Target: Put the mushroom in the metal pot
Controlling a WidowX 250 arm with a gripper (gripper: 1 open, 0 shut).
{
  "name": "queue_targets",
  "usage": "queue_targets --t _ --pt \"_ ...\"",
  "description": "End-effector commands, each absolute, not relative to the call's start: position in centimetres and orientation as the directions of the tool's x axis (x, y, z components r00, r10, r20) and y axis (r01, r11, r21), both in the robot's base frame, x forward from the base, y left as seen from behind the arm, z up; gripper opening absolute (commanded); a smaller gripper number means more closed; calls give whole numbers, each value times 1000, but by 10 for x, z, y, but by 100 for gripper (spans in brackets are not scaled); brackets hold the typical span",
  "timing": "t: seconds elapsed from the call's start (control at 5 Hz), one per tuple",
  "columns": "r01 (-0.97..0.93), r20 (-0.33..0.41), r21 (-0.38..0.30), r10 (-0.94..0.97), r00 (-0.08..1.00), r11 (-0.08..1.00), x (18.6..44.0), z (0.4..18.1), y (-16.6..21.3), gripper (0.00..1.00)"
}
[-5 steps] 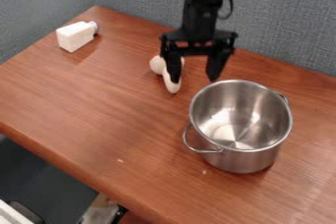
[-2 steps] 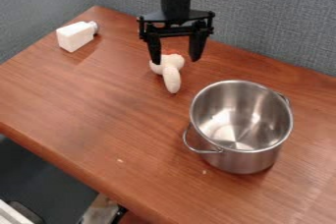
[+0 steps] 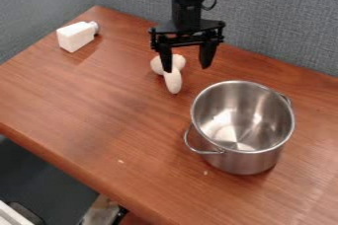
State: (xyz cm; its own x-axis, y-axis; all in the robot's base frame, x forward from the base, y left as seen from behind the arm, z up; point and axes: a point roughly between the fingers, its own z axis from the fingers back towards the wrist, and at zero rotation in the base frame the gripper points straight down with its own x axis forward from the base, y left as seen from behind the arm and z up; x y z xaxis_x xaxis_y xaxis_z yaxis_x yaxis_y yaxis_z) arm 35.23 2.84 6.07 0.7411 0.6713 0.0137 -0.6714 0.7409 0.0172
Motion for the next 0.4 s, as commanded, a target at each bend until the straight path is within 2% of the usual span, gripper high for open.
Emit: queue_targets --t 0.0,0.2 --pt "-684 66 31 681 729 729 348 75 33 100" --pt "-684 66 79 681 730 725 342 66 37 100"
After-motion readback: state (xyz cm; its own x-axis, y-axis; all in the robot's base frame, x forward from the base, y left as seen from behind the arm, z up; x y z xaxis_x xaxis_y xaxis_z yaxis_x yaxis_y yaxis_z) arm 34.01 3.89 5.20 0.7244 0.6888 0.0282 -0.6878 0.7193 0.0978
